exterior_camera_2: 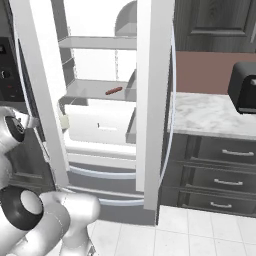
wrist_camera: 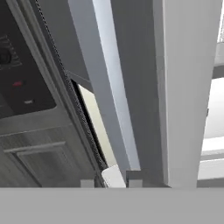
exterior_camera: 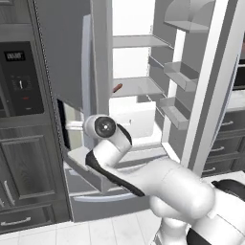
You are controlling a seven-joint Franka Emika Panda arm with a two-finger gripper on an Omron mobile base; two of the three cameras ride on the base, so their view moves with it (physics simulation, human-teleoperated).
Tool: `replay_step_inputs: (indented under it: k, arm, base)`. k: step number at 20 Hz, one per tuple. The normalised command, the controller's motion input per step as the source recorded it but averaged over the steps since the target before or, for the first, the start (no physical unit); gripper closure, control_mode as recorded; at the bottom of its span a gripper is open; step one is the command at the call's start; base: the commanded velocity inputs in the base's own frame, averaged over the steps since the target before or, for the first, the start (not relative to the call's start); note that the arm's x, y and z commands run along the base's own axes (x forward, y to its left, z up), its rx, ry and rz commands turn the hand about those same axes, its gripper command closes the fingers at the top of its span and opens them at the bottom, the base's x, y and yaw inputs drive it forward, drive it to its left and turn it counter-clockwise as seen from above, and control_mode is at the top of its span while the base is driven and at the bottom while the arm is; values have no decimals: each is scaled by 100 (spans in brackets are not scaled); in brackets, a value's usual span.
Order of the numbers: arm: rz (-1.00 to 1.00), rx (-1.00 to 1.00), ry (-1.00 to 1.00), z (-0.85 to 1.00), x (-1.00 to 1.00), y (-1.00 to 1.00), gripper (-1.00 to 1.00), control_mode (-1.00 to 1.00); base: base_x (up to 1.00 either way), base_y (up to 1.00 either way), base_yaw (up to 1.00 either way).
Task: Move the hot dog bun to the plate on the dining table and place the condiment next to that plate. Then navigate to the fridge and take the sausage and place it on the plate as well.
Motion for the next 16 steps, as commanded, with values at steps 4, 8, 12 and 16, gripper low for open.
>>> replay_step_inputs:
  k: [4, 8, 12, 16]
  arm:
    - [0, 16, 1, 38, -100, -22, -100, -100]
    - [0, 17, 0, 35, -100, -91, -100, -100]
    - [-5, 8, 0, 18, -60, -100, -100, -100]
    - [-12, 3, 2, 11, 14, -95, -100, -100]
  base:
    - [0, 0, 0]
    - [0, 0, 0]
    - [0, 0, 0]
    - [0, 0, 0]
